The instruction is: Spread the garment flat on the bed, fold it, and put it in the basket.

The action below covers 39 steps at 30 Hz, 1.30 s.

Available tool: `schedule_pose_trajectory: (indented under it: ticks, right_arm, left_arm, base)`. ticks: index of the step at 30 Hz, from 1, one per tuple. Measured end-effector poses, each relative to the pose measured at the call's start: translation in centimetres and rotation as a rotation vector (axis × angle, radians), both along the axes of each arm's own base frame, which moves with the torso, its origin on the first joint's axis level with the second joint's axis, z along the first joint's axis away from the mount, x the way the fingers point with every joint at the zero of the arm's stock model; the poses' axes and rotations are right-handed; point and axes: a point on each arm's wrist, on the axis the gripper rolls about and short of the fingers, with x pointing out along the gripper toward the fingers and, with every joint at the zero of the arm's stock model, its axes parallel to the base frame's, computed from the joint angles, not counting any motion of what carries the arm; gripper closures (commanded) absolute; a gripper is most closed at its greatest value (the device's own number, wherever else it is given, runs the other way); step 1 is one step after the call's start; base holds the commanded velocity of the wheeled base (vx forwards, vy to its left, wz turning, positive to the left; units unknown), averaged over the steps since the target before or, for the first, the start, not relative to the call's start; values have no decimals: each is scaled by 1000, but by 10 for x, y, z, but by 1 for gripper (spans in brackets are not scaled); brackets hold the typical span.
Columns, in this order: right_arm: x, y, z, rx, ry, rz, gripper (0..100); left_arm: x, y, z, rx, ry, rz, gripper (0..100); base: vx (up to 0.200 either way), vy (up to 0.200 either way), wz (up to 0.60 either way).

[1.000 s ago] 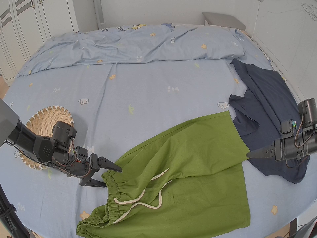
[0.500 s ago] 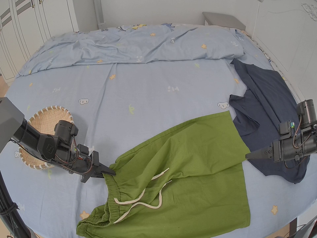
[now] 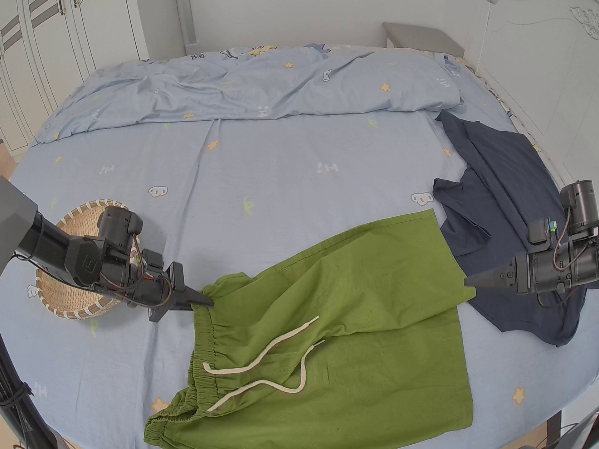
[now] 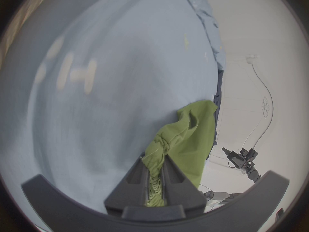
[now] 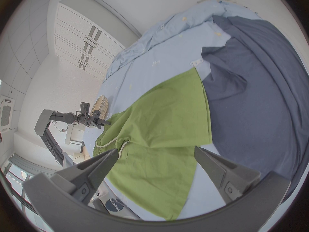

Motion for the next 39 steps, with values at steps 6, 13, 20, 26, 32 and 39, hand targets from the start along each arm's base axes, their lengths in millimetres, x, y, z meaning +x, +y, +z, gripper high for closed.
schedule_pose_trajectory:
  ticks: [6, 13, 20, 26, 32, 39]
  right_arm:
    - [29, -4, 15, 4, -92, -20, 0]
    - [81, -5, 25, 4, -173, -29, 0]
    - [138, -4, 20, 4, -216, -28, 0]
    - [179, -3, -1, 1, -222, -25, 0]
    - [202, -1, -29, -3, -190, -20, 0]
    - [219, -1, -45, 1, -200, -25, 0]
  left_arm:
    - [11, -1, 27, -1, -108, 5, 100]
    - [14, 5, 52, 14, -207, 28, 100]
    - [13, 10, 68, 30, -265, 49, 100]
    - [14, 14, 73, 58, -287, 82, 100]
    - [15, 16, 74, 65, -292, 92, 100]
    - [15, 16, 74, 66, -293, 93, 100]
  base:
    - [0, 0, 0]
    - [0, 0, 0]
    - [0, 0, 0]
    - [0, 0, 0]
    - [0, 0, 0]
    - [0, 0, 0]
